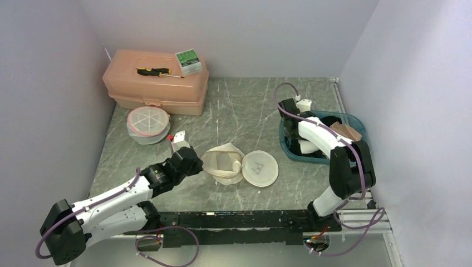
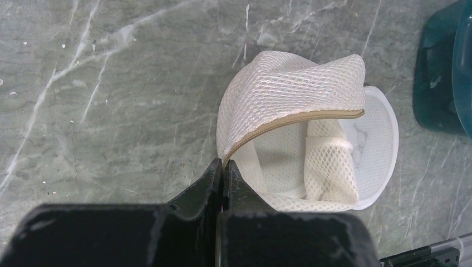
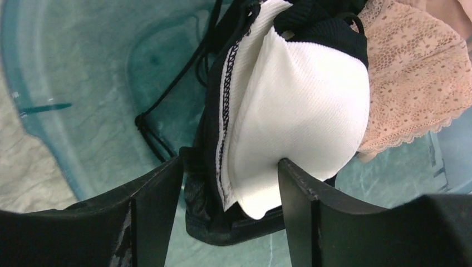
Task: Unzip the laundry bag and remove the bra
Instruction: Place the bra in the bin.
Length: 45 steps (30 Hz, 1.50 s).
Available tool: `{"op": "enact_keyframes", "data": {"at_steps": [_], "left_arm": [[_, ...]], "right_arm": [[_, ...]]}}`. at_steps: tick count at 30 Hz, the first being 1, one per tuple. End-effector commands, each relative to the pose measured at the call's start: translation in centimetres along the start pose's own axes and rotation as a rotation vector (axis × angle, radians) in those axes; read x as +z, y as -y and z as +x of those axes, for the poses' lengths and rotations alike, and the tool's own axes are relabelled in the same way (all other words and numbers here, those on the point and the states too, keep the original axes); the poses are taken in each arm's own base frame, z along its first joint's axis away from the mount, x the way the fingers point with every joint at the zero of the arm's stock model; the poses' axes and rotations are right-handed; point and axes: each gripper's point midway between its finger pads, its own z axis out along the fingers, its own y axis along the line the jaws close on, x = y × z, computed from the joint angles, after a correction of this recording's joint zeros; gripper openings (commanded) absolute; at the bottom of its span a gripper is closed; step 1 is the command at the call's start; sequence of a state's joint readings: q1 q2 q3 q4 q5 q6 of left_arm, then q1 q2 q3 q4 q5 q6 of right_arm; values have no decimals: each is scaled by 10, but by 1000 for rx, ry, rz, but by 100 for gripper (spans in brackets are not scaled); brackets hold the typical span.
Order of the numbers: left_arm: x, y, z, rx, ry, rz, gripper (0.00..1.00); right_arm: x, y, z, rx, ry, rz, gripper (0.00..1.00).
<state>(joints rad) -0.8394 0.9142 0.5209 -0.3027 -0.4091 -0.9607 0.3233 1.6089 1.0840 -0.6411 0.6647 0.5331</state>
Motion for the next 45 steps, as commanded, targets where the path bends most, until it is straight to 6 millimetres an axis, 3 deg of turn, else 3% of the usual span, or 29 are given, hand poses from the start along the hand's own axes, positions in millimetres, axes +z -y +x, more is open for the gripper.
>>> {"op": "enact_keyframes", "data": {"at_steps": [1,6,9,11,14,18,27,35,39,45], "left_arm": [[3,-2,-3,-7,20,-14,3],[4,2,-3,4,16,-5,3],[4,3,-4,4,20,0,3],[5,6,-5,0,24,12,3],[5,10,-4,-1,17,30,3],[5,12,-4,9,7,37,3],[0,11,-5,4,11,39,3],[0,6,-5,6,14,18,3],[-1,5,-6,12,7,2,3],[-6,2,-8,7,15,3,3]], "right_arm": [[-30,-4,-33,92,93,-131,68],[-71,14,-47,188,178,-234,70],[-80,29,-51,327,222,-341,68],[-85,32,-53,461,238,-487,57],[-92,34,-64,665,334,-716,27],[-84,29,-65,813,356,-874,16],[-29,26,-49,996,295,-867,17],[1,23,-39,1031,243,-865,18],[-17,25,-56,987,299,-923,24],[-91,26,-77,893,442,-1025,51]]}}
